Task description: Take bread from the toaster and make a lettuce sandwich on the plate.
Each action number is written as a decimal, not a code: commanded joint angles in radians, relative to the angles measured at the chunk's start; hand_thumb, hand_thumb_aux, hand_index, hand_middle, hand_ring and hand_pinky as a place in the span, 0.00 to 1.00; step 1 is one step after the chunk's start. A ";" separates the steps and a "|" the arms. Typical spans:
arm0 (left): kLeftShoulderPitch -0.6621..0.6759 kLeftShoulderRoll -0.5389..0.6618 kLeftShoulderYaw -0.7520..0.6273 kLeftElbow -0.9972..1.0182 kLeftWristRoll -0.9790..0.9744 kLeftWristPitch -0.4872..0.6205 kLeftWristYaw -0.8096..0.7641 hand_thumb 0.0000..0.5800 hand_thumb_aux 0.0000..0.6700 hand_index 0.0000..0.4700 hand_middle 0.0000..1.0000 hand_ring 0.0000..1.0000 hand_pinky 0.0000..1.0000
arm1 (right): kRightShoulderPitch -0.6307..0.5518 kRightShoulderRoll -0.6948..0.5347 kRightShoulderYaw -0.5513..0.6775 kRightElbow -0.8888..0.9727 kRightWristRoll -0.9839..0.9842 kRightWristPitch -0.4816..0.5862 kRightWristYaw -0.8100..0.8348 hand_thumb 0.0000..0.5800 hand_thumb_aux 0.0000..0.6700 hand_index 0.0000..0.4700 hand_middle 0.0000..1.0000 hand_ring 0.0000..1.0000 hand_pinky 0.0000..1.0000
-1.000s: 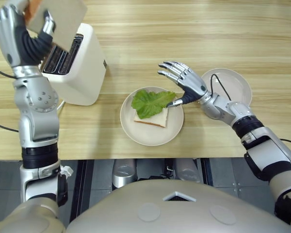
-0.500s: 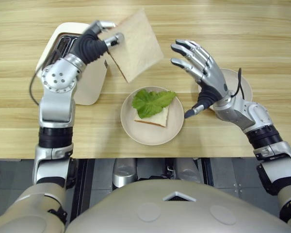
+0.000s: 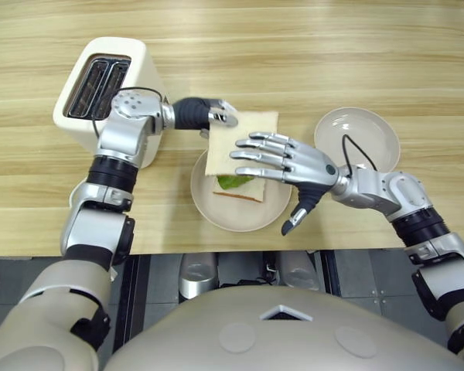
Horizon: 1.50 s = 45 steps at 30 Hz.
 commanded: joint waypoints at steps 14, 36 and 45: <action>-0.094 -0.061 -0.048 0.266 0.234 -0.301 0.219 1.00 1.00 0.98 1.00 1.00 1.00 | -0.022 0.013 0.095 0.032 -0.106 0.071 0.047 0.00 0.00 0.00 0.00 0.00 0.00; -0.058 -0.063 -0.075 0.289 0.298 -0.328 0.184 1.00 1.00 0.98 1.00 1.00 1.00 | -0.103 0.060 0.231 0.283 -0.099 0.203 0.182 0.00 0.00 0.00 0.00 0.00 0.00; -0.122 -0.074 -0.054 0.347 0.434 -0.455 0.593 0.00 0.00 0.00 0.00 0.00 0.00 | -0.072 0.077 0.284 0.324 0.073 0.152 0.436 0.00 0.00 0.00 0.00 0.00 0.00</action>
